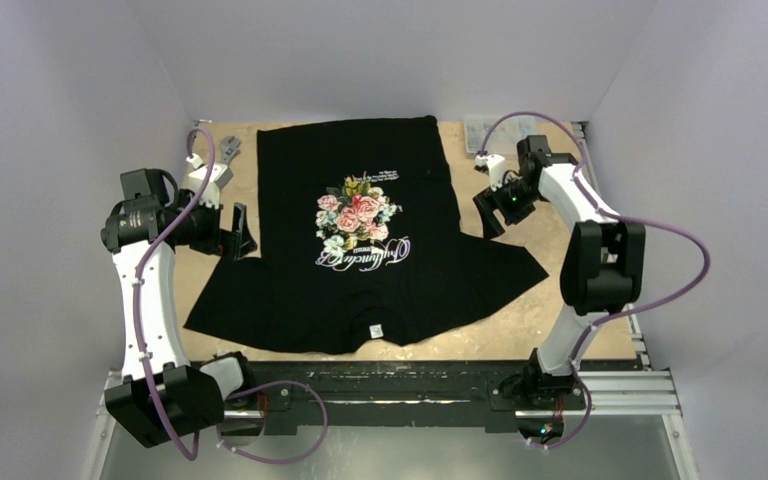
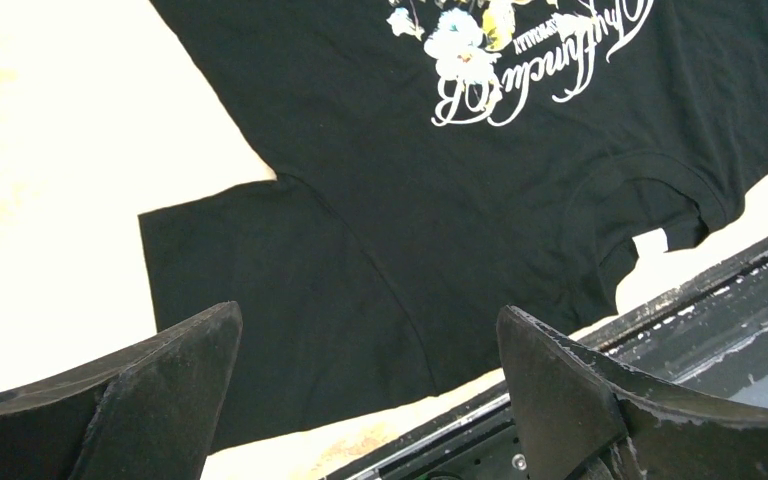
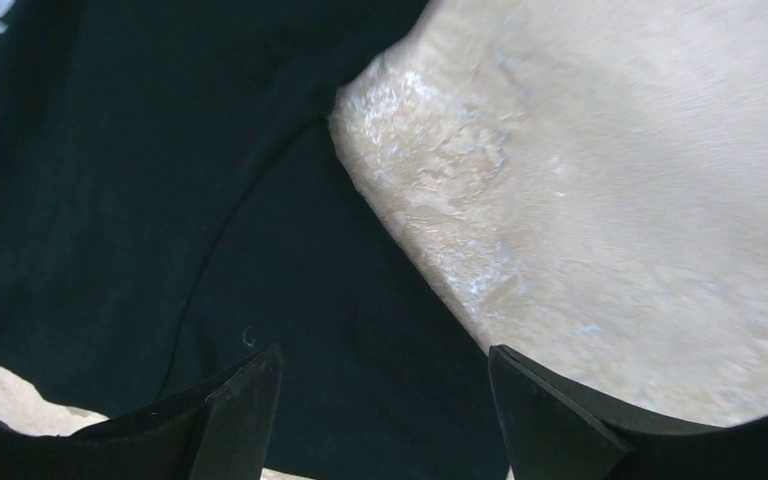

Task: Remove the brooch from the garment

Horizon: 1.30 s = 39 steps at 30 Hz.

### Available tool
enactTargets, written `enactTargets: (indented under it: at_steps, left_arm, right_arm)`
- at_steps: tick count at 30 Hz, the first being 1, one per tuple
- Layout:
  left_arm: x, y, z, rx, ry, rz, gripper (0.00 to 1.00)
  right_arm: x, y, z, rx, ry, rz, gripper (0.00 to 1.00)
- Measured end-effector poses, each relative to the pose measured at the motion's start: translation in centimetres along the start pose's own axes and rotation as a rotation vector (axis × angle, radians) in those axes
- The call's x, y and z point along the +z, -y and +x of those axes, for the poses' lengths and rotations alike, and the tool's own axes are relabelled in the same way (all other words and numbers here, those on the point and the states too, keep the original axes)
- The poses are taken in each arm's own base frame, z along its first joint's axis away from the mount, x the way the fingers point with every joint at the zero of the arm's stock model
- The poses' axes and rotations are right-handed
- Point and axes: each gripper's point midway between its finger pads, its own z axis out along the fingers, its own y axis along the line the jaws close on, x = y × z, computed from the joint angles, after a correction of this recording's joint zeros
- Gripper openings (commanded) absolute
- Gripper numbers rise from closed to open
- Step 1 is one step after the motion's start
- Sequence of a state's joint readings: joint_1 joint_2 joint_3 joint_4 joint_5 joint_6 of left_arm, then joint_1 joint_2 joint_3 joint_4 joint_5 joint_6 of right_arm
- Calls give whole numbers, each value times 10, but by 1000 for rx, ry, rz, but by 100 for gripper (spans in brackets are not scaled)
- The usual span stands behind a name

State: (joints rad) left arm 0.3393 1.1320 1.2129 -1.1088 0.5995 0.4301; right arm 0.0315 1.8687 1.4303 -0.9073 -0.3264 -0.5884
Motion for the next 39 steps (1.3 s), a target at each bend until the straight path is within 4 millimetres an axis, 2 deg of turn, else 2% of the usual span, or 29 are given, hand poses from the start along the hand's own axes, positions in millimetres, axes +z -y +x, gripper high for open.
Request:
enactTargets:
  at_steps: [4, 8, 9, 11, 15, 17, 19, 22, 24, 27, 31, 34, 39]
  left_arm:
    - [1, 3, 4, -11, -11, 13, 100]
    - [2, 2, 5, -15, -16, 16, 100]
    - [3, 2, 5, -18, -20, 18, 100]
    - [6, 0, 6, -26, -30, 24, 100]
    - [11, -3, 7, -38, -45, 31, 100]
    - [12, -4, 7, -38, -46, 32, 100]
    - [12, -4, 7, -37, -44, 31, 100]
    - [12, -5, 6, -33, -39, 29, 100]
    - [12, -6, 4, -29, -35, 26, 100]
    - [13, -7, 3, -24, -28, 23, 100]
    - [13, -8, 2, -19, -25, 21, 100]
    - [13, -8, 2, -14, -26, 21, 100]
    - [16, -9, 5, -18, -35, 26, 100]
  right_arm:
    - [18, 5, 9, -20, -45, -17, 78]
    - [28, 9, 16, -57, -84, -36, 72]
    - [31, 10, 17, -66, -93, -42, 67]
    - [36, 10, 23, -88, -118, -55, 51]
    - [35, 10, 26, -118, -129, -63, 27]
    - [32, 8, 28, -125, -134, -69, 12]
    - [26, 6, 27, -126, -130, -70, 5]
    - [6, -2, 17, -136, -90, -46, 1]
    - [-10, -9, 8, -158, -52, -21, 1]
    - [-23, -31, 0, -200, -18, -7, 10]
    - [-16, -74, 8, -244, -55, -38, 14]
    - [-6, -107, 24, -259, -115, -78, 18]
    - [-5, -154, 39, -297, -171, -172, 42]
